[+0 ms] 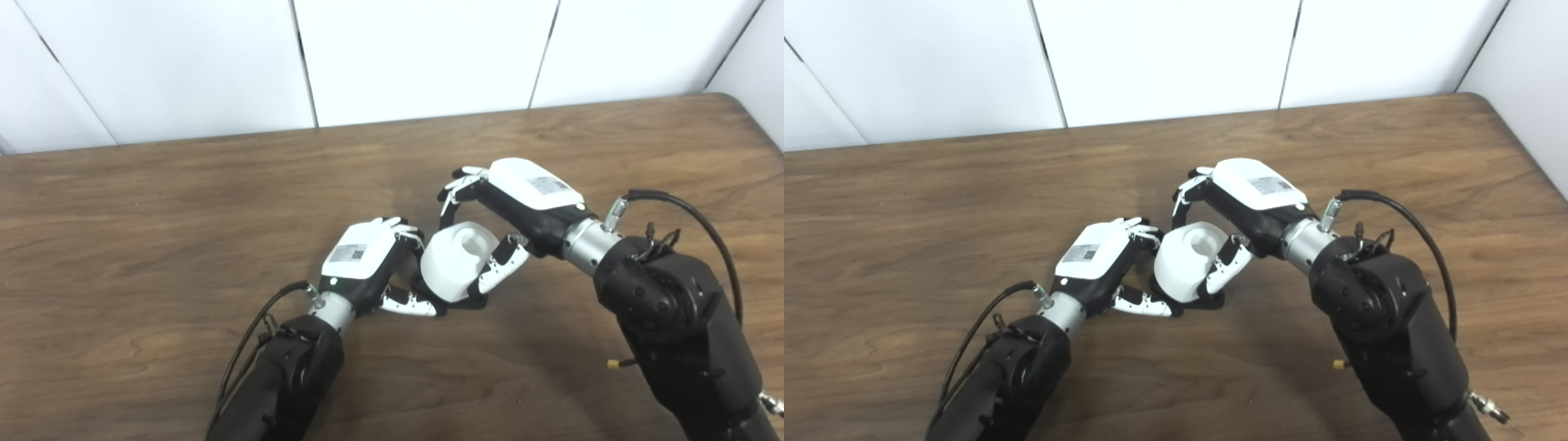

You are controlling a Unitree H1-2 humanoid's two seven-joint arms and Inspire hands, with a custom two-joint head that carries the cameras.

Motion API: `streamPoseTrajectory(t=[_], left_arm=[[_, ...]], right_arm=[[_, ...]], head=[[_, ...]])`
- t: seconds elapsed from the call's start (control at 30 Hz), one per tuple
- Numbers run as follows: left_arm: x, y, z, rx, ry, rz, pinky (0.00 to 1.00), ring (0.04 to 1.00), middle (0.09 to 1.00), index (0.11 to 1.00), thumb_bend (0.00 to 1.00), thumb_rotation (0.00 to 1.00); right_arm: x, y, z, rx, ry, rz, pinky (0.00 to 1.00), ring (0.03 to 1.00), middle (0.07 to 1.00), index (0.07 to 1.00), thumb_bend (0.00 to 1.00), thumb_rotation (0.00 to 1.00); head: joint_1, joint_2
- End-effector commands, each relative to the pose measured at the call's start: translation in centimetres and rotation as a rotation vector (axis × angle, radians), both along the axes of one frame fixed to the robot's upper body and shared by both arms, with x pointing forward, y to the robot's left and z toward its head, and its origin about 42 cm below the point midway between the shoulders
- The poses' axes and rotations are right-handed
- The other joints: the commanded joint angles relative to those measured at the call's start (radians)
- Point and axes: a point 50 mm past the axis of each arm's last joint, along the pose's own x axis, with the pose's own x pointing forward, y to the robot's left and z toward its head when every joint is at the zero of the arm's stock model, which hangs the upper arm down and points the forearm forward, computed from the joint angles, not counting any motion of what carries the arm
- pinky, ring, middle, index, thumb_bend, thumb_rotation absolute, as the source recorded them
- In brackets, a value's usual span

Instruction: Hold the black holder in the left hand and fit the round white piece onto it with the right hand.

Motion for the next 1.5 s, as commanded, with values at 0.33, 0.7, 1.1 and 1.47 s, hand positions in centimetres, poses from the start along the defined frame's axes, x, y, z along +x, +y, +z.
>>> streamPoseTrajectory(t=[0.33,0.7,1.1,1.47], left_arm=[[0.0,0.3,-0.5,0.054,0.038,-0.005,0.94,0.910,0.809,0.485,0.52,0.06],[0.1,0.2,-0.4,0.067,0.039,-0.005,0.94,0.912,0.812,0.485,0.52,0.06],[0.1,0.3,-0.3,0.059,0.042,0.002,0.94,0.912,0.809,0.485,0.52,0.06],[0.1,0.3,-0.1,0.066,0.040,-0.003,0.94,0.908,0.811,0.485,0.52,0.06]], right_arm=[[-0.2,0.1,4.6,-0.024,-0.196,0.013,0.82,0.924,0.785,0.482,0.52,0.13],[-0.3,0.5,6.8,-0.029,-0.218,0.042,0.79,0.924,0.784,0.482,0.52,0.14],[0.0,0.7,7.2,-0.100,-0.197,0.071,0.78,0.920,0.780,0.482,0.52,0.13],[1.0,2.5,6.5,-0.185,-0.165,0.129,0.79,0.926,0.778,0.482,0.52,0.13]], head=[[-0.006,0.004],[-0.009,0.010],[-0.016,0.017],[-0.026,0.020]])
